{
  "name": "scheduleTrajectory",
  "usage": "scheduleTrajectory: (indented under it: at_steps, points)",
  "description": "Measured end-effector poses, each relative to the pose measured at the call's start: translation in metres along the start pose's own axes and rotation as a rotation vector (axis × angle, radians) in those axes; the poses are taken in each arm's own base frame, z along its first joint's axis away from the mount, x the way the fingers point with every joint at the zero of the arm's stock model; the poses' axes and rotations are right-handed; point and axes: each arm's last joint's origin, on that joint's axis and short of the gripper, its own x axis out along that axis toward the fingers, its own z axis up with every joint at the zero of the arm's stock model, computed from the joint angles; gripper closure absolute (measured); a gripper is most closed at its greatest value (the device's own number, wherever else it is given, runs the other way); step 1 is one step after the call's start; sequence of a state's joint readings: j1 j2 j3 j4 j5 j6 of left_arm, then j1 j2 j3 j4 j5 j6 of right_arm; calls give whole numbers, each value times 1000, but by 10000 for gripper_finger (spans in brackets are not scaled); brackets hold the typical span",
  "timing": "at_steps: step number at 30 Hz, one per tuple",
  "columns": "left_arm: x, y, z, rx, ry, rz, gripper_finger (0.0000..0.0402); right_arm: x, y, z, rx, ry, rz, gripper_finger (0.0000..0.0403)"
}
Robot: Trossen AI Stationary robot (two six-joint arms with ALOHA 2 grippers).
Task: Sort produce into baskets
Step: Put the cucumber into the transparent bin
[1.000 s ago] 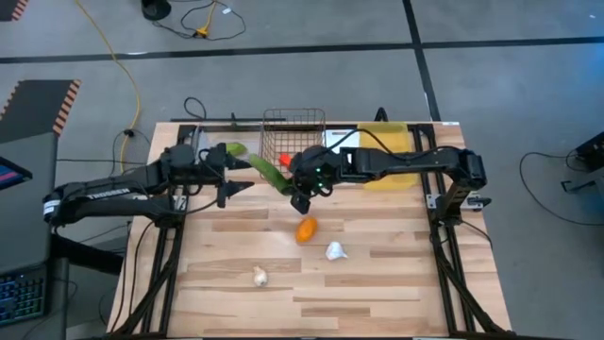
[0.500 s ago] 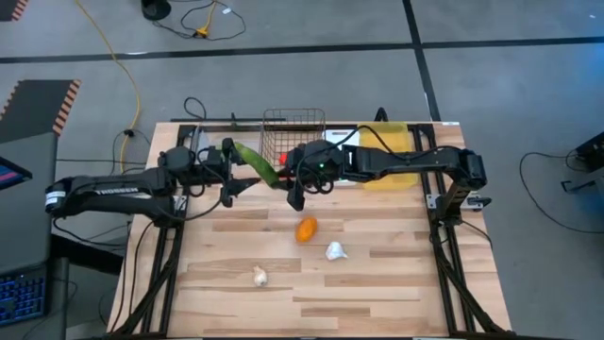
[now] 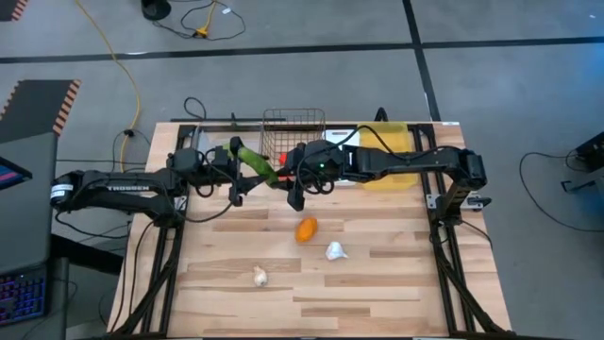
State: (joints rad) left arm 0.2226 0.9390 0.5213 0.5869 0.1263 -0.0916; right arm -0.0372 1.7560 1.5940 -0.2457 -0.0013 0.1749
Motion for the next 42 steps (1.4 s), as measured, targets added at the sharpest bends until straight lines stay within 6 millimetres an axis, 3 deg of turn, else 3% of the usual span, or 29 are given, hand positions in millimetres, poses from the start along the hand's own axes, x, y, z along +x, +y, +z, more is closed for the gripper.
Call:
scheduleTrajectory:
  at_steps: [9,13,20,27,34,42]
  points:
    - [-1,0,1,27,-4,0,255,0,0,0,46,-1,-3,198]
    - [-1,0,0,27,0,4,254,0,0,0,67,1,-3,178]
    - [-6,8,1,26,33,75,218,0,1,-3,66,25,-6,153]
    - [-27,29,-2,125,183,398,227,-2,11,-20,55,191,4,153]
    - [-48,53,-13,363,453,779,227,-7,27,-37,27,337,9,153]
    - [-56,83,-31,456,698,900,227,-14,54,-53,-15,458,35,153]
